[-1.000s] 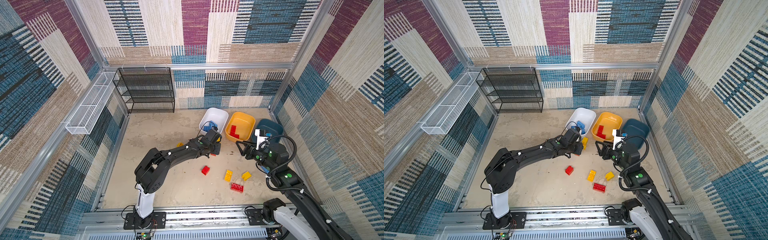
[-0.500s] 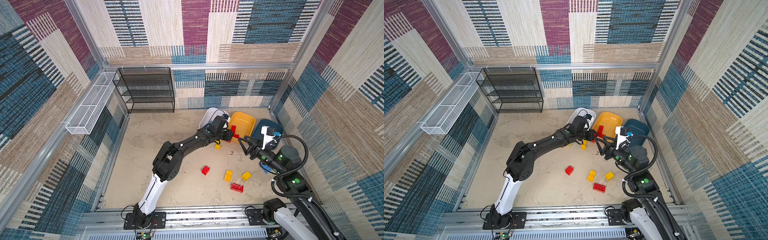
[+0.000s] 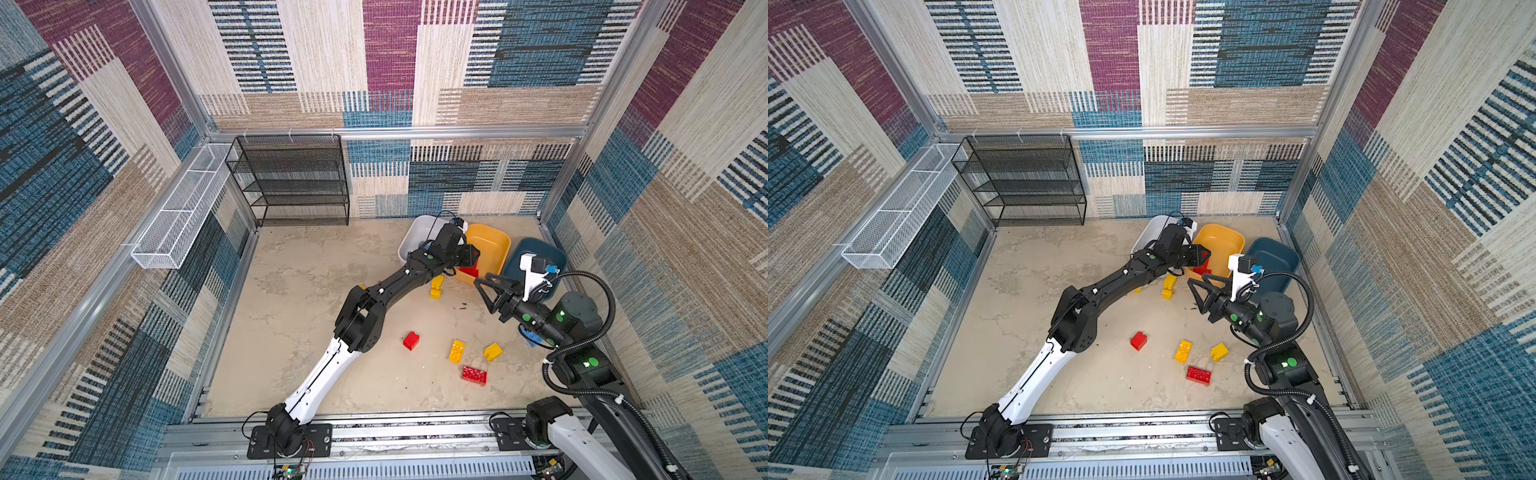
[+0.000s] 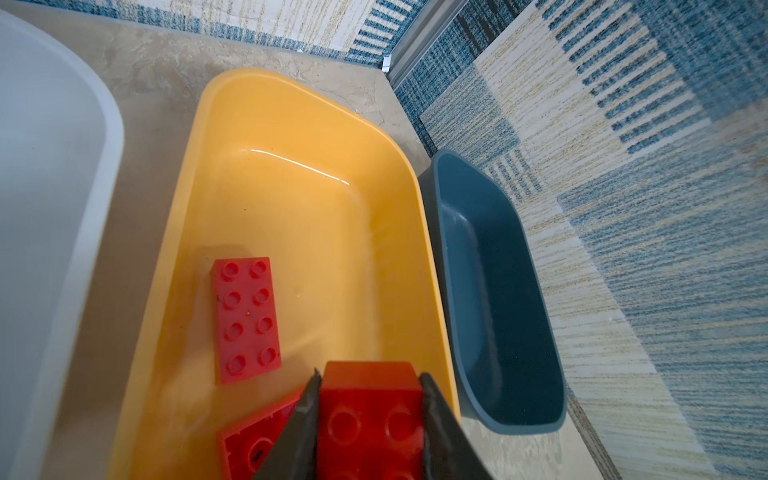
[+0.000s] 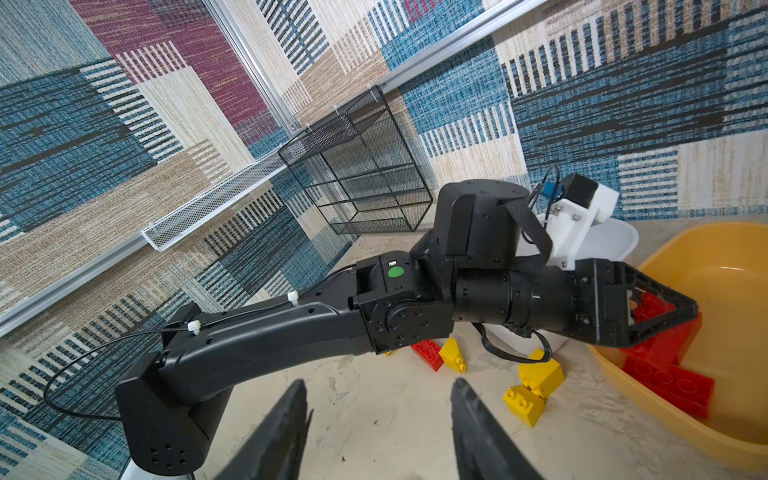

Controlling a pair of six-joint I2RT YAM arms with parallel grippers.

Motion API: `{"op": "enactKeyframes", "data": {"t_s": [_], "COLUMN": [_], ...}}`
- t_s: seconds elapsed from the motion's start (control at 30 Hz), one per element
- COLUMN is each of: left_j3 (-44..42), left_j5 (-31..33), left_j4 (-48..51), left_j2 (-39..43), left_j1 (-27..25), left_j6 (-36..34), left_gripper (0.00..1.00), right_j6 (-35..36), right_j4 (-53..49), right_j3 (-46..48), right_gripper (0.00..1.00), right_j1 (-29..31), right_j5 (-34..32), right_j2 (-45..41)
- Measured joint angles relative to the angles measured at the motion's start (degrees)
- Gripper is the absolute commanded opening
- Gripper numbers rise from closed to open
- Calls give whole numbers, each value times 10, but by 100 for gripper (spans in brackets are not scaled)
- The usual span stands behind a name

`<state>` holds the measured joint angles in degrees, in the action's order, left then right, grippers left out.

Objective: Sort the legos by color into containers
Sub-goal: 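Carry the red brick with the left gripper into the yellow tub and release, then withdraw the left arm while the right gripper grasps a small red brick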

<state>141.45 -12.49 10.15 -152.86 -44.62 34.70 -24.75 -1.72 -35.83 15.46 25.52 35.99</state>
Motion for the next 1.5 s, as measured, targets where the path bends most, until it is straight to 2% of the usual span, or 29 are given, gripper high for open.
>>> {"op": "enactKeyframes", "data": {"t_s": [0.13,0.2,0.3,0.43,0.73,0.83,0.93,1.0,1.07,1.17,1.37,1.5], "left_j3": [5,5,-9,-103,-531,-670,-819,-908,-966,-1026,-1098,-1121], "left_j5": [3,6,18,21,87,116,154,174,189,214,254,276], "left_j4": [10,17,26,30,-71,-111,-119,-113,-104,-66,25,77], "left_j2": [1,5,27,110,444,555,675,761,833,936,1100,1160], "left_j1": [0,0,0,1,8,10,10,10,9,9,9,9], "left_j6": [0,0,-2,-5,-13,-15,-6,1,6,14,22,22], "left_gripper": [61,67,73,75,75,75,73,73,73,73,72,73], "right_j6": [0,2,7,8,13,17,21,25,31,50,91,105], "right_j4": [-13,-21,-27,-61,-147,-169,-187,-188,-189,-183,-165,-144], "right_j3": [-2,-5,-9,-21,-73,-71,-66,-60,-55,-55,-79,-96], "right_gripper": [64,68,68,65,67,70,75,83,92,98,100,97], "right_j1": [0,0,0,0,14,68,162,208,235,268,315,322], "right_j5": [0,0,12,11,-7,-26,-65,-82,-103,-127,-152,-170], "right_j2": [0,1,9,12,56,103,156,191,224,281,393,449]}}
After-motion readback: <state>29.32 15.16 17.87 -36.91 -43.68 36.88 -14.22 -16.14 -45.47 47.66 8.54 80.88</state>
